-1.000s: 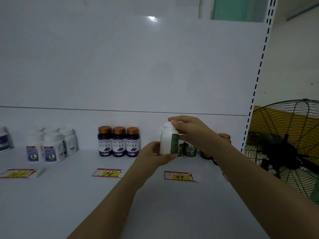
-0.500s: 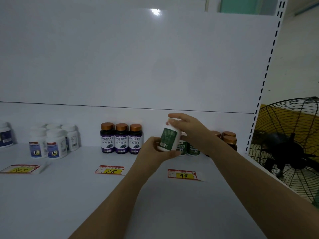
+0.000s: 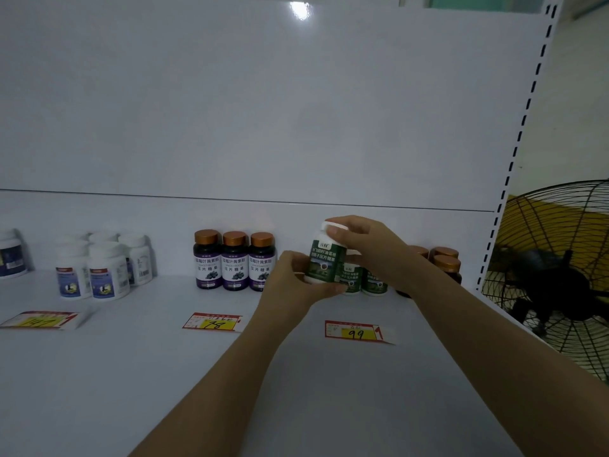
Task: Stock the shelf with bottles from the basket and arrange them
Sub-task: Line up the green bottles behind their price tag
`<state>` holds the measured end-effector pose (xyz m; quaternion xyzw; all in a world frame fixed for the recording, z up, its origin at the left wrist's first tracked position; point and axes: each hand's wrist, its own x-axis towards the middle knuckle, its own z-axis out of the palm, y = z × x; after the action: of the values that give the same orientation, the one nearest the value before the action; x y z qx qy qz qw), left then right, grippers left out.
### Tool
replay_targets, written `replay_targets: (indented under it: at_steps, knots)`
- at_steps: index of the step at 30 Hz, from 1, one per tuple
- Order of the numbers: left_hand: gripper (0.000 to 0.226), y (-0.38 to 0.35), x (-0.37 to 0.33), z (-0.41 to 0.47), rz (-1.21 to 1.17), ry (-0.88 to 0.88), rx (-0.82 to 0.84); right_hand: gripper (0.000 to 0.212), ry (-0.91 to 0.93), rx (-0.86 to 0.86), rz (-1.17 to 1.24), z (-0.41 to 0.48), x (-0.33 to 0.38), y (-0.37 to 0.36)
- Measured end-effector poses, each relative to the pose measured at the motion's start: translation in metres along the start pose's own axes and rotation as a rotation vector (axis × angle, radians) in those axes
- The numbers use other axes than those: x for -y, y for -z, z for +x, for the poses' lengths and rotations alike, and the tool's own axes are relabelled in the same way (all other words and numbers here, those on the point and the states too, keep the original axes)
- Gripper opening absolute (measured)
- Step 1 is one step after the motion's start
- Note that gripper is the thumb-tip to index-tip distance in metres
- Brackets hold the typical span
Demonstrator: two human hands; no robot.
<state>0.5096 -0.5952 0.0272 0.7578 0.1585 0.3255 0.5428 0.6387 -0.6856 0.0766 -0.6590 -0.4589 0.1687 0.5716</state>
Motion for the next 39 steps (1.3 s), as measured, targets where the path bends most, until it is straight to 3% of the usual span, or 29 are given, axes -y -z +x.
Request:
replay_targets:
  at_steps: [5,8,14,17,22,26,30,34,39]
  knots:
    - [0.053,0.002,0.001,0.001,-0.031,0.034,0.079,0.03,0.005,-0.021,0.088,0.0,0.002,0.0]
    - [0.039,0.002,0.003,0.001,-0.062,0.054,0.176,0.03,-0.025,-0.019,0.047,-0.001,0.001,0.003]
    - [0.029,-0.001,0.008,0.003,-0.098,0.06,0.219,0.023,-0.043,-0.016,-0.001,-0.008,0.004,0.005]
    - [0.038,-0.002,0.008,0.004,-0.09,0.05,0.221,0.035,-0.037,-0.024,0.009,-0.011,0.006,0.005]
    - [0.055,0.003,0.009,0.007,-0.098,-0.09,0.09,0.055,0.153,-0.004,-0.07,-0.026,0.019,0.0]
    - [0.054,0.007,0.011,0.013,0.061,-0.277,-0.047,0.045,0.4,-0.051,-0.329,-0.043,0.01,-0.017]
    - [0.055,0.006,0.014,0.013,0.029,-0.31,-0.065,0.047,0.519,-0.134,-0.406,-0.046,0.0,-0.026]
    - [0.056,0.007,0.007,0.012,-0.016,-0.263,0.009,0.056,0.443,-0.12,-0.291,-0.037,0.014,-0.022]
    - [0.055,0.005,-0.011,0.008,-0.161,0.057,0.243,0.033,0.14,-0.172,-0.273,-0.017,0.027,-0.004]
